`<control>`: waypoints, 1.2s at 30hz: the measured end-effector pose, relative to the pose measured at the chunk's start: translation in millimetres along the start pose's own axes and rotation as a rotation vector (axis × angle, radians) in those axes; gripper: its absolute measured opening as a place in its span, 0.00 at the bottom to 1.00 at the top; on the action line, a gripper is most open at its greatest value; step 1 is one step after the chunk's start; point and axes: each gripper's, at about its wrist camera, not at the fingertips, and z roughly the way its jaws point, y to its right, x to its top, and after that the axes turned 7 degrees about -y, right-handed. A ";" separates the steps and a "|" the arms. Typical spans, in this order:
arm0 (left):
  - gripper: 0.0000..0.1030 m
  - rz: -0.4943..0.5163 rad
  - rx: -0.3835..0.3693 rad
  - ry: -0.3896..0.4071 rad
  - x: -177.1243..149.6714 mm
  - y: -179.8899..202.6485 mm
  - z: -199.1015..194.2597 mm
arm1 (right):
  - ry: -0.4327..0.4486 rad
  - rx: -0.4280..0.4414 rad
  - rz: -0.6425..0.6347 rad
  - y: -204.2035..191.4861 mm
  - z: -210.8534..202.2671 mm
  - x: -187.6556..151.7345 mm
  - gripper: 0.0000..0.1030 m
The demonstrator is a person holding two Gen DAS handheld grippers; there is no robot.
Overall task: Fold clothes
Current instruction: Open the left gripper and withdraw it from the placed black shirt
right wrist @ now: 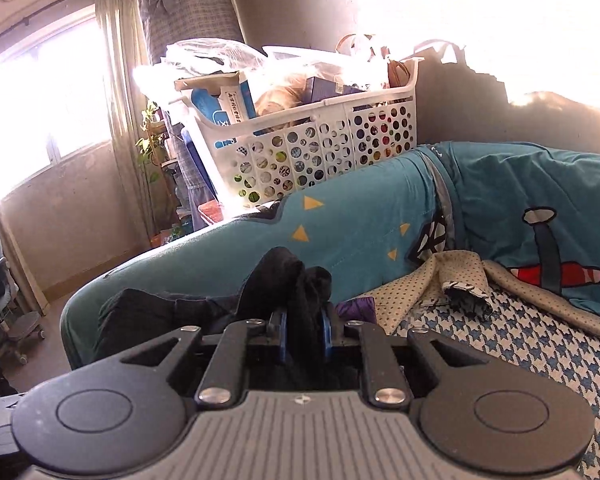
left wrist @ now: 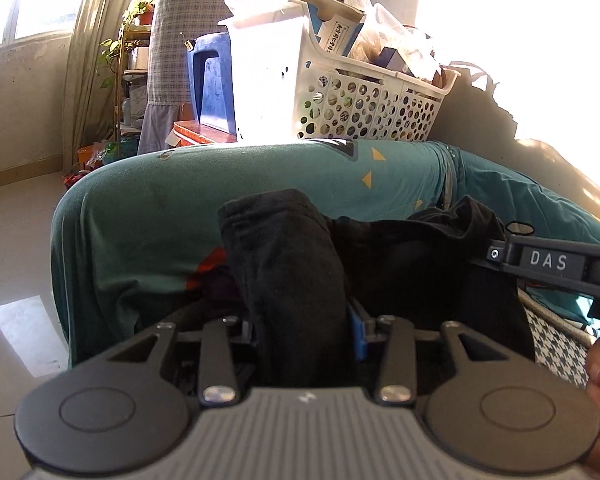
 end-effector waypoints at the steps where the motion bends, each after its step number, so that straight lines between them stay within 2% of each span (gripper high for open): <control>1: 0.46 -0.020 -0.004 -0.001 1.1 -4.0 0.0 | -0.006 -0.041 0.005 0.3 4.0 -1.8 0.18; 2: 0.58 -0.037 -0.002 0.012 1.8 -7.7 -2.3 | -0.005 -0.076 0.015 1.6 6.4 -3.6 0.23; 3: 0.66 -0.045 0.016 0.046 2.6 -10.8 -7.5 | 0.020 -0.090 0.047 7.2 1.5 -5.6 0.26; 4: 0.78 -0.049 0.042 0.089 3.8 -13.6 -13.6 | 0.046 -0.104 0.080 12.7 -3.3 -7.7 0.31; 5: 0.80 -0.053 0.067 0.131 4.9 -16.5 -19.7 | 0.068 -0.117 0.108 17.8 -7.9 -9.5 0.32; 8: 0.80 -0.064 0.113 0.188 9.4 -23.9 -28.2 | 0.058 -0.124 0.116 25.1 -19.1 -10.5 0.32; 12: 0.80 -0.103 0.167 0.168 12.8 -36.9 -23.6 | 0.023 -0.062 0.068 14.6 -23.6 -15.3 0.32; 17: 0.80 -0.097 0.175 0.135 12.0 -43.0 -10.5 | -0.013 -0.005 0.032 -3.0 -10.0 -23.6 0.32; 22: 0.80 -0.073 0.177 0.141 13.9 -38.1 -2.0 | -0.032 0.002 0.021 -7.7 11.3 -25.4 0.32; 26: 0.83 -0.045 0.234 0.090 14.9 -41.4 19.5 | -0.052 -0.011 0.040 -4.5 32.5 -25.1 0.32; 31: 0.83 -0.051 0.239 0.025 12.8 -51.1 38.5 | -0.083 -0.024 0.104 8.1 54.1 -29.7 0.32; 36: 0.83 -0.086 0.232 -0.012 12.6 -60.1 41.4 | -0.073 -0.055 0.107 1.1 43.6 -29.7 0.33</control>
